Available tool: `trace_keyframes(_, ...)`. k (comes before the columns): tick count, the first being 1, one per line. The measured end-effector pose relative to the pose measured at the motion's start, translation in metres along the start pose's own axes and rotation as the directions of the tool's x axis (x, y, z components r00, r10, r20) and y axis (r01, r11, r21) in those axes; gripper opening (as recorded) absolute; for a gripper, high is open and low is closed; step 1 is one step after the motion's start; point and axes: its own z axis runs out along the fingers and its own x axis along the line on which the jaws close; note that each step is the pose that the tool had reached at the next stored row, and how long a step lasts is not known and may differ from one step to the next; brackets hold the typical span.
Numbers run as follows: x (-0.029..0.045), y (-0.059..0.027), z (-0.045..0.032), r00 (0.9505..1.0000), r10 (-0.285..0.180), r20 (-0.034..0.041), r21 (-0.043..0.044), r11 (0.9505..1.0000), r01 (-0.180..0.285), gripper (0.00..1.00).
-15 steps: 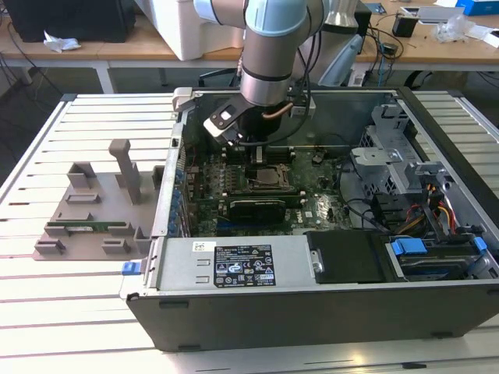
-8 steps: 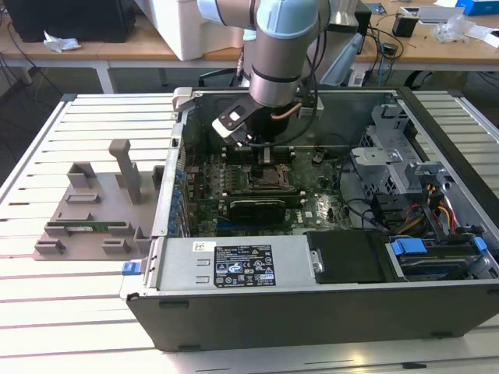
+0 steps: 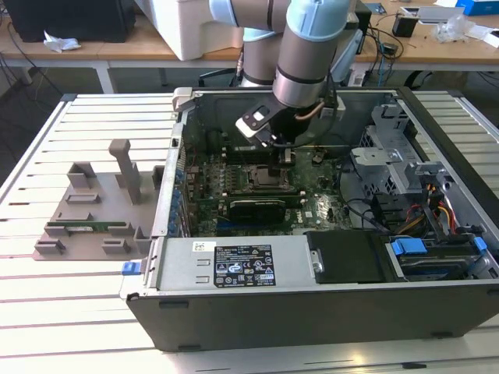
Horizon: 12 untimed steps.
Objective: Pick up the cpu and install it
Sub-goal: 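Close the cpu cover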
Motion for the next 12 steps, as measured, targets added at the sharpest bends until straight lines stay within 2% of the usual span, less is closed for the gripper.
trace_keyframes(1,0.0001,-0.0002,-0.0019,1.0000,0.000,0.0000,0.0000,1.0000,0.000,0.11)
trace_keyframes(3,0.0007,-0.0016,-0.0144,1.0000,0.000,0.0001,0.0001,1.0000,0.000,0.11)
trace_keyframes(4,0.0008,-0.0026,-0.0158,1.0000,0.000,-0.0039,-0.0007,1.0000,0.000,0.11)
trace_keyframes(5,0.0009,-0.0062,-0.0154,1.0000,-0.001,-0.0096,-0.0008,1.0000,0.001,0.11)
trace_keyframes(6,0.0010,-0.0096,-0.0148,0.9999,-0.001,-0.0120,-0.0010,1.0000,0.001,0.11)
trace_keyframes(9,0.0012,-0.0192,-0.0121,0.9999,-0.002,-0.0163,-0.0011,1.0000,0.002,0.11)
trace_keyframes(12,0.0015,-0.0340,-0.0073,0.9998,-0.002,-0.0193,-0.0012,1.0000,0.002,0.11)
